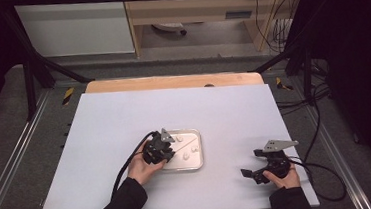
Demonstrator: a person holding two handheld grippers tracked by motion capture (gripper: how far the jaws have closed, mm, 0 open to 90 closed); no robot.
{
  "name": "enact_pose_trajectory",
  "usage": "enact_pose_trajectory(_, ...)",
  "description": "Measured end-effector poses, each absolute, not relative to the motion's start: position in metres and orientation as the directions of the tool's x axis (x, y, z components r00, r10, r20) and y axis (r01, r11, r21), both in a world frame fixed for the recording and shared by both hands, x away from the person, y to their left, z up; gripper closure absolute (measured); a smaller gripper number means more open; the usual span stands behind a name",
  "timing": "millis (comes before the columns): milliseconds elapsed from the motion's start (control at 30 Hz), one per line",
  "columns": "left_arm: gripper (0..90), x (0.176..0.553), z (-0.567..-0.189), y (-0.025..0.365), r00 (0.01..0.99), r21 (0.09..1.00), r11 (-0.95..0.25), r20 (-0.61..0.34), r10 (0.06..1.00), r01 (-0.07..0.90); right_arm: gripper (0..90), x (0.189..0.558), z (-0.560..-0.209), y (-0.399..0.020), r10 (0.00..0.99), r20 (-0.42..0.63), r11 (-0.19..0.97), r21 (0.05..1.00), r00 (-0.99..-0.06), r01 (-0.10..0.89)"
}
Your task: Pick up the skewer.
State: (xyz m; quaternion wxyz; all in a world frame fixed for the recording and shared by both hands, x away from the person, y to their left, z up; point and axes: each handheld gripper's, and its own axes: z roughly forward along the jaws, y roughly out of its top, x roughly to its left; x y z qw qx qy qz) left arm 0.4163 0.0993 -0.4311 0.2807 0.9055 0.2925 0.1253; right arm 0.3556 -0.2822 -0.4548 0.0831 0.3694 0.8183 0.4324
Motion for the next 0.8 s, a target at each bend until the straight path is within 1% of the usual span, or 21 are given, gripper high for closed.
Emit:
enact_pose_trajectory(133,82.1,0.4170,-0.4325,0.0991,0.797,0.583,-0.667,0.054,0.602,0.464,0.7,0.3556,-0.4548,-0.2822,0.676,0.183,0.352,0.771,-0.714,0.531)
enact_pose_trajectory(267,87.5,0.4173,-0.4328,0.0991,0.800,0.583,-0.662,0.035,0.599,0.471,0.7,0.3555,-0.4548,-0.2821,0.676,0.185,0.353,0.768,-0.713,0.534)
enact_pose_trajectory(800,88.8,0.4133,-0.4356,0.1011,0.788,0.627,-0.629,0.040,0.615,0.459,0.7,0.3556,-0.4549,-0.2819,0.674,0.187,0.352,0.770,-0.715,0.532)
